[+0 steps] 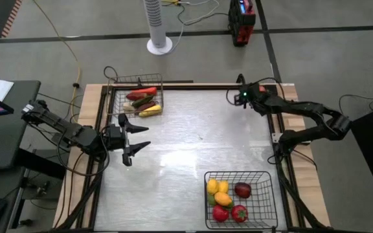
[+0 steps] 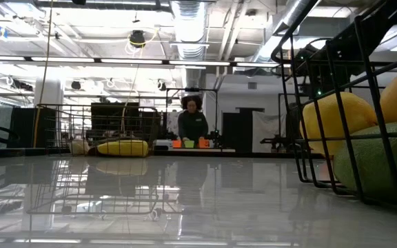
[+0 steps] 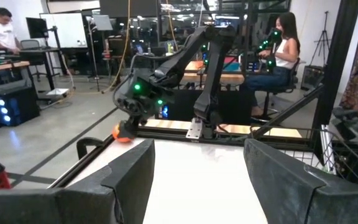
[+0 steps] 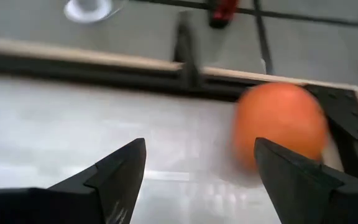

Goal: Sort produce into baskets
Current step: Move the bottom wire basket to the center of the table

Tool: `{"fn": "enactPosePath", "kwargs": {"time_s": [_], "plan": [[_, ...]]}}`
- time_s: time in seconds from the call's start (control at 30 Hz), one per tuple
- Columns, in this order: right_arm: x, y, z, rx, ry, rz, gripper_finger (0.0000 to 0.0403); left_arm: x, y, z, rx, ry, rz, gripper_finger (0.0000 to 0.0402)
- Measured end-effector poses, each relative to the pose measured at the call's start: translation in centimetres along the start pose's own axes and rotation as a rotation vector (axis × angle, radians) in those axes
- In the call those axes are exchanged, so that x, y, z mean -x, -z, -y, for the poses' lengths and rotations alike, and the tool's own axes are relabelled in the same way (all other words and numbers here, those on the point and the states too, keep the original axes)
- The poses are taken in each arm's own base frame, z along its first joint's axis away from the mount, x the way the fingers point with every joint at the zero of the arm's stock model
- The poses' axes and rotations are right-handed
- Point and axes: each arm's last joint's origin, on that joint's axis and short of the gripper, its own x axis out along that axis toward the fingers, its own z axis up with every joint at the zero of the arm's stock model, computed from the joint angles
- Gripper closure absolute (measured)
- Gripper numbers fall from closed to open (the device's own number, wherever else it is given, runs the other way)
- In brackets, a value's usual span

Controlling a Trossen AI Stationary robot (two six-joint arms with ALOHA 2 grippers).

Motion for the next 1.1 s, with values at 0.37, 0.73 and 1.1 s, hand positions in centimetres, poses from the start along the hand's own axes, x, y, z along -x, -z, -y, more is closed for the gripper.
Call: {"fn": "enactPosePath", "kwargs": {"time_s": [0.37, 0.73, 1.1], "plan": [[3.0, -0.4, -2.6, 0.246, -0.162, -0.096, 0.0077, 0.0, 0.0, 0.0, -0.008, -0.014, 0.0, 0.0166], [5.1, -6.1, -1.6, 0.234, -0.058, -0.141, 0.0077, 0.0, 0.0, 0.0, -0.006, -0.016, 0.001, 0.0166], [-2.6, -10.5, 2.8, 0.202, 0.047, -0.463, 0.0077, 0.0, -0.4, -0.3, -0.082, -0.101, 0.031, 0.0166]]}}
